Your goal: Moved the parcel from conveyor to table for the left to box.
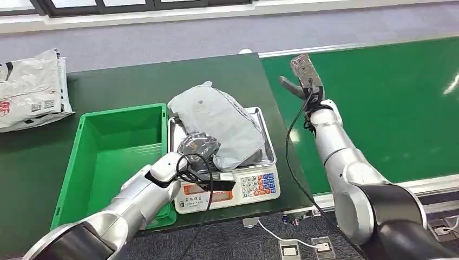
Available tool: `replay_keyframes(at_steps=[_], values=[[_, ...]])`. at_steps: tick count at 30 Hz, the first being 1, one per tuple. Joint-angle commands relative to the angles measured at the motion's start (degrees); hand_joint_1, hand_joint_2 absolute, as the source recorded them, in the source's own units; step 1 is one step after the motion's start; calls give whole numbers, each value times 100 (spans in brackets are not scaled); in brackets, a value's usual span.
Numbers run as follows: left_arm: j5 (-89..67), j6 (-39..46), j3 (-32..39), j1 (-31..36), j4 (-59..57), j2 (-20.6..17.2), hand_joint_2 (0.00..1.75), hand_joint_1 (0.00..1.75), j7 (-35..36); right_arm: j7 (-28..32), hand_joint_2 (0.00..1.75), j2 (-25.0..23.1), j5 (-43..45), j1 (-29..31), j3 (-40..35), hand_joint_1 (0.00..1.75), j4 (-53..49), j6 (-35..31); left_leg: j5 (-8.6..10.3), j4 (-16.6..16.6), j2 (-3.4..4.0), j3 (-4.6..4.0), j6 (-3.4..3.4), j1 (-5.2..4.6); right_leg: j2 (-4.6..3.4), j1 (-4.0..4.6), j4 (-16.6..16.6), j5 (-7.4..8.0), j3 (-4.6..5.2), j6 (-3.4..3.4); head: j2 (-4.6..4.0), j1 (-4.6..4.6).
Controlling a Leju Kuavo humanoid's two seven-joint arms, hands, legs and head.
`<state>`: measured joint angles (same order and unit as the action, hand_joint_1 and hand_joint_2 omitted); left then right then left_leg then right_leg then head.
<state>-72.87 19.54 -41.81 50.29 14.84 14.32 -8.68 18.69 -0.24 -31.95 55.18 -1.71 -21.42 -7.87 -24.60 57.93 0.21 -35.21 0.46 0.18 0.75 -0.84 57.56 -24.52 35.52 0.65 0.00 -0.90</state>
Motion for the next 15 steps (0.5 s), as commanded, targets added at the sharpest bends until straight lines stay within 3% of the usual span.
replay_keyframes(at_steps=[1, 6, 15], values=[[589, 454, 1034, 433, -23, 47, 175, 175, -304, -86, 175, -21, 13, 222, -296, 0, 318, -60, -3, 3, 4, -2, 1, 2, -8, 2, 3, 0, 4, -3, 0, 0], [1560, 483, 1978, 633, 210, 198, 175, 175, -1048, -97, 175, 2, -5, 167, -266, 0, 277, -86, -2, 6, -1, -8, 1, 5, -4, 5, 1, 0, 6, -3, 0, 0], [1975, 554, 2347, 728, 395, 214, 175, 175, -1472, -111, 175, -72, -45, 130, -245, 0, 278, -123, -4, -5, 5, 11, 1, 4, -13, 4, -9, 0, -10, -6, 0, 0]])
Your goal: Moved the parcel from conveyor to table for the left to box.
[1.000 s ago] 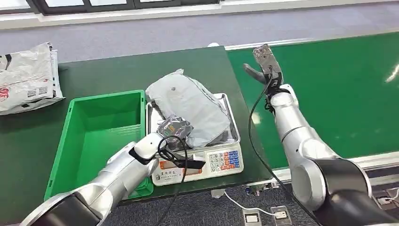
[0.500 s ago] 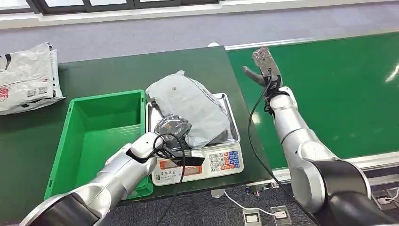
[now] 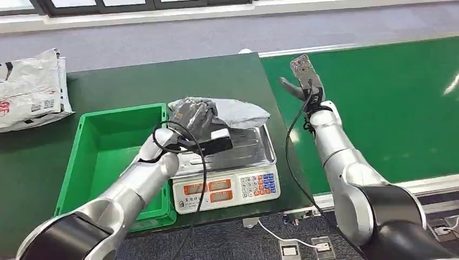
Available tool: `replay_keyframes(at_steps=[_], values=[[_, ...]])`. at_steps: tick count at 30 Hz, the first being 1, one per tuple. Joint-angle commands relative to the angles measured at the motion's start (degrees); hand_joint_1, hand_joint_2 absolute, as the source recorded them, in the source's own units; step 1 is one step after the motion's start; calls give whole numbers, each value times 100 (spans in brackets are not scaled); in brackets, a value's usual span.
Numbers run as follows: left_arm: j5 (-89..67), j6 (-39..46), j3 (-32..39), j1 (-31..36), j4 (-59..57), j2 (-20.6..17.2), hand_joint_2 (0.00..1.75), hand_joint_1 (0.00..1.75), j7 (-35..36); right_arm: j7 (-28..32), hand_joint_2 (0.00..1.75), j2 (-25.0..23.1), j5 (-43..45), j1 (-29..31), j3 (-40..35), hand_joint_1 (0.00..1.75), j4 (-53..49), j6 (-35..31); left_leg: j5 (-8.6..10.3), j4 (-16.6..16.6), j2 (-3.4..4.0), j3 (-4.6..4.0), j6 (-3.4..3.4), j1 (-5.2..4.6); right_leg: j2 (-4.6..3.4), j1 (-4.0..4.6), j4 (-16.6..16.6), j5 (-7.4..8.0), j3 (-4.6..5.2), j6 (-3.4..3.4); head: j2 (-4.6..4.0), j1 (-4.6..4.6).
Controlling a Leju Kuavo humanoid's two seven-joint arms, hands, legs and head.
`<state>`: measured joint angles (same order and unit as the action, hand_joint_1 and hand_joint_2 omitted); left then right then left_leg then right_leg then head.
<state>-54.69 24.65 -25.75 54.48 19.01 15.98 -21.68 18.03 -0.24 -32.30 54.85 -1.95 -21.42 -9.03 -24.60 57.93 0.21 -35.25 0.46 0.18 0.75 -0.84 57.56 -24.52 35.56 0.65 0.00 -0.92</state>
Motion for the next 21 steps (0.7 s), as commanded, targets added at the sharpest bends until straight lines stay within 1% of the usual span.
replay_keyframes(at_steps=[1, 2, 4, 8, 11, 13, 14, 15, 17, 21], values=[[314, 10, 873, 315, 7, 52, 175, 175, -236, -56, 175, -70, -18, 161, -220, 0, 282, -13, -4, 1, 6, 5, 1, 3, -11, 3, -3, 0, -4, -4, 0, 2], [469, -50, 995, 338, 24, 37, 175, 175, -312, -56, 175, -64, -21, 160, -214, 0, 286, -14, -6, -2, 9, 12, 1, 5, -16, 5, -6, 0, -10, -6, 0, 2], [479, -75, 1001, 359, 23, 18, 175, 175, -321, -53, 175, -59, -21, 159, -212, 0, 288, -10, -6, -3, 10, 13, 1, 3, -18, 3, -5, -1, -10, -6, 0, 2], [1258, -130, 1641, 390, 75, -63, 175, 175, -574, -42, 175, -27, -30, 141, -165, 0, 281, -39, -5, -2, 10, 12, 1, 4, -17, 4, -4, -1, -8, -5, 0, 2], [2387, -488, 2566, 382, 150, -240, 175, 175, -849, 0, 175, 66, -34, 55, -110, 0, 241, -80, -5, 1, 13, 5, 1, 4, -18, 5, -3, 1, -2, -4, 0, 0], [3017, -416, 3151, 370, 129, -358, 175, 175, -837, 10, 175, 129, -31, 19, -78, 0, 235, -95, -5, -2, 17, 11, 2, 5, -24, 5, -5, 2, -6, -5, 0, 2], [3181, -424, 3292, 372, 74, -450, 175, 175, -906, 22, 175, 148, -28, 6, -64, 0, 231, -97, -5, -4, 16, 14, 2, 5, -25, 6, -6, 2, -9, -6, 0, 2], [3610, -188, 3732, 356, 32, -501, 175, 175, -876, 26, 175, 154, -32, -12, -48, 0, 221, -127, -3, -5, 18, 12, 2, 3, -25, 3, -4, 2, -4, -6, 0, 2], [3800, -293, 3887, 306, -44, -663, 175, 175, -964, 33, 175, 155, -35, -31, -39, 0, 211, -128, -3, -6, 21, 15, 3, 3, -30, 4, -4, 2, -4, -7, 0, 2], [4745, 97, 4805, 238, -162, -843, 175, 175, -1235, -12, 175, 115, -67, -37, -27, 0, 208, -165, -2, -8, 22, 14, 3, 2, -30, 5, -4, 1, -2, -5, 0, 2]])
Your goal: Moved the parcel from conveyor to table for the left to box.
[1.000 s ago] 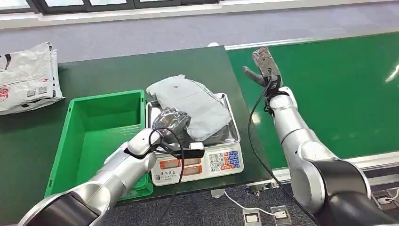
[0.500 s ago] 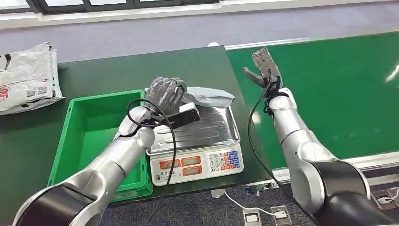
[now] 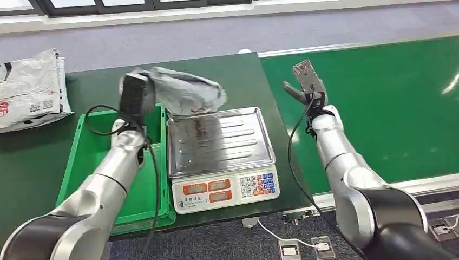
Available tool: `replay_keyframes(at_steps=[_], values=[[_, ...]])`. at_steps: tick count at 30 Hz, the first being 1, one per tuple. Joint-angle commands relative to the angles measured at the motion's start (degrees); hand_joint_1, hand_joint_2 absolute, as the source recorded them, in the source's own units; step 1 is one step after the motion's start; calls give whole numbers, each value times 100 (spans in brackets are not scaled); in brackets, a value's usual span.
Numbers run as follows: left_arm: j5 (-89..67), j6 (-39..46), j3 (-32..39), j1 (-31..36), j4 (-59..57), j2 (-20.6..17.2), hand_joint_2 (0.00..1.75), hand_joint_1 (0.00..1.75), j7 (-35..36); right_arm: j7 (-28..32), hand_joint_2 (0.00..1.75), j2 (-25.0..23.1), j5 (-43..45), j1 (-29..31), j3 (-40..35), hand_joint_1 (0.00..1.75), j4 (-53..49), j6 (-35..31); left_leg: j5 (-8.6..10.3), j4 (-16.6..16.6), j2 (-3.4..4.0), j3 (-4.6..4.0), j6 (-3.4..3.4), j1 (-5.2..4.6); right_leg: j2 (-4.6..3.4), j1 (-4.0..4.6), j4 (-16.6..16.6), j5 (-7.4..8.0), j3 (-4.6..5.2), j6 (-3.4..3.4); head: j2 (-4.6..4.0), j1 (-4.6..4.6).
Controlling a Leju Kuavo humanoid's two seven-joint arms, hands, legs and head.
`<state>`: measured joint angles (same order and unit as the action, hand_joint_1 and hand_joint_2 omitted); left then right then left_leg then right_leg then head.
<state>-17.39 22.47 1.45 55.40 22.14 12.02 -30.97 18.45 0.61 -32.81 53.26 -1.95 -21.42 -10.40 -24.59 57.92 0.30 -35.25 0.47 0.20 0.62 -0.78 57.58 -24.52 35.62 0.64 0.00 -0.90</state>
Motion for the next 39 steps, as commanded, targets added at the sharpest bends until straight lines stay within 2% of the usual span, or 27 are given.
replay_keyframes(at_steps=[1, 6, 12, 26, 28, 30, 34, 39], values=[[1234, 386, 2287, 133, -513, -501, 175, 175, -383, -68, 175, 18, -31, 121, -26, 0, 211, -45, -7, -11, 15, 25, 1, 4, -22, 3, -14, 0, -21, -5, 0, 0], [1336, 639, 2395, 69, -649, -776, 175, 175, -470, -54, 175, 71, -40, 61, 5, 0, 215, -63, -6, -7, 12, 16, 3, 3, -19, -1, -5, -2, -13, -4, 0, 0], [1384, 821, 2438, 143, -683, -786, 175, 175, -399, -10, 175, 89, -33, 36, 6, 0, 226, -19, -4, -19, 0, 31, 2, 7, -9, 4, -22, -1, -32, -7, 0, 0], [1448, 925, 2488, 183, -709, -761, 175, 175, -371, -54, 175, 67, -33, 64, 12, 0, 303, -35, -2, -1, -3, -1, 2, 3, 1, 1, -2, -2, -1, -3, 0, 0], [1448, 925, 2488, 183, -709, -761, 175, 175, -371, -54, 175, 67, -33, 64, 12, 0, 303, -35, -6, -14, -4, 28, 1, 10, -6, 7, -22, -3, -32, -6, 0, 0], [1448, 925, 2488, 183, -709, -761, 175, 175, -371, -54, 175, 67, -33, 64, 12, 0, 303, -35, -6, 0, -4, 7, 1, 7, -1, 4, -5, -4, -10, -3, 0, 0], [2011, 810, 2996, 215, -803, -775, 175, 175, 48, -127, 175, 24, -56, 121, 1, 0, 355, -54, -5, -4, -2, 9, 2, 7, -3, 3, -8, -2, -12, -5, 0, 0], [2649, 1071, 3624, 8, -880, -949, 175, 175, 464, -249, 175, -12, -76, 185, -2, 0, 398, -38, -5, -5, 11, 10, 4, 4, -15, 0, -5, 0, -7, -6, 0, 0]])
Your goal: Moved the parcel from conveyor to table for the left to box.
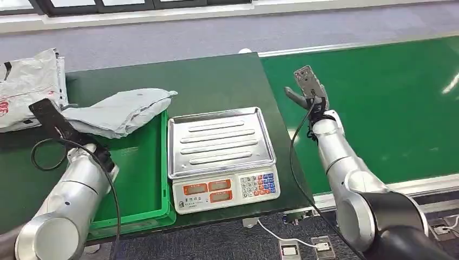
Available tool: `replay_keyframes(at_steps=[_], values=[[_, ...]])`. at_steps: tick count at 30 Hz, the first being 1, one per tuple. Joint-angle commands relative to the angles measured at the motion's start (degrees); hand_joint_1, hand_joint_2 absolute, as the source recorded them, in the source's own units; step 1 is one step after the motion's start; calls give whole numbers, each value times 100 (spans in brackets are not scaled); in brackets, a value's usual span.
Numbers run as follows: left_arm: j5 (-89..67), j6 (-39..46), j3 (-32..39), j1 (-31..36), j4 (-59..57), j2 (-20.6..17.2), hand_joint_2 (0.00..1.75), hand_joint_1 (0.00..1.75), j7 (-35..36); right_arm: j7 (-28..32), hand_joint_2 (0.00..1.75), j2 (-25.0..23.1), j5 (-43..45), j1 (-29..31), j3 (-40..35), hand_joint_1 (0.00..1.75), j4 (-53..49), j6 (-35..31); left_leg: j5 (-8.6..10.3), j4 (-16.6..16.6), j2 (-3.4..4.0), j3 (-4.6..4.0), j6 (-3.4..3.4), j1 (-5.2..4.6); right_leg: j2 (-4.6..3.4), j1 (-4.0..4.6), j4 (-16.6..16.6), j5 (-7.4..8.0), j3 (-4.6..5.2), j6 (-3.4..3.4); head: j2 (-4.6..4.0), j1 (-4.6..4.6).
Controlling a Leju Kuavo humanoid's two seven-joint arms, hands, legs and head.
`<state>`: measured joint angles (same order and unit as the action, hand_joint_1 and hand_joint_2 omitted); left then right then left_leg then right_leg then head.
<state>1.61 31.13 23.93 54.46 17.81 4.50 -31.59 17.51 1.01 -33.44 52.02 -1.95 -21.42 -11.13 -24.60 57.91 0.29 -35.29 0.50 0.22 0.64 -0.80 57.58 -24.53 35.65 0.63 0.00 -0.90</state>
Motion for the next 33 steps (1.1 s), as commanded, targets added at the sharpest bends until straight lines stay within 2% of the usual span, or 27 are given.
replay_keyframes(at_steps=[1, 3, 4, 9, 10, 21, 26, 31, 33], values=[[834, 267, 1458, 56, -473, -249, 175, 175, 579, -170, 175, -49, -22, 303, -9, 0, 405, 34, -5, -9, 16, 22, 1, 0, -24, 0, -6, 0, -14, -6, 0, 0], [1002, 167, 1607, -52, -473, -314, 175, 175, 628, -168, 175, -28, -3, 260, 9, 0, 410, 12, -6, -13, 21, 26, 2, -1, -28, -1, -9, 1, -17, -6, 0, 0], [1054, 119, 1649, -65, -482, -317, 175, 138, 674, -170, 175, -13, -1, 246, 12, 0, 412, 1, -5, -10, 13, 20, 1, 0, -18, 1, -8, 0, -15, -3, 0, 0], [1066, 142, 1661, -76, -484, -309, 175, 138, 678, -167, 175, 3, -3, 233, 11, 0, 419, 5, -5, -17, 20, 32, 4, 0, -27, 0, -12, 1, -21, -5, 0, 0], [1077, 191, 1669, -46, -478, -262, 175, 0, 677, -162, 175, 8, -6, 216, 8, 0, 424, 6, -5, -14, 20, 26, 4, -2, -23, -3, -7, 1, -14, -4, 0, 0], [952, 354, 1516, 24, -462, -248, 175, 0, 602, -210, 175, -92, -8, 237, 0, 0, 443, -19, -2, -28, 35, 50, 12, -1, -37, 1, -10, 6, -23, -11, 0, 0], [-77, 564, 455, 247, -388, -198, 175, 0, 15, -160, 175, 59, 31, 194, 74, 0, 414, 53, 1, -17, 31, 35, 16, -1, -32, 2, 3, 5, -10, -9, 0, 0], [-159, 306, 277, 381, -344, 42, 175, 0, 10, -92, 175, 45, 37, 188, 97, 0, 463, 60, 4, -13, 23, 28, 18, 1, -31, 10, 5, 4, -1, -14, 0, 0], [-561, 56, -193, 400, -372, 102, 175, 0, 81, -67, 175, 54, 34, 169, 111, 0, 464, 53, 2, -18, 13, 36, 17, 4, -26, 13, -3, 2, -14, -15, 0, 0]])
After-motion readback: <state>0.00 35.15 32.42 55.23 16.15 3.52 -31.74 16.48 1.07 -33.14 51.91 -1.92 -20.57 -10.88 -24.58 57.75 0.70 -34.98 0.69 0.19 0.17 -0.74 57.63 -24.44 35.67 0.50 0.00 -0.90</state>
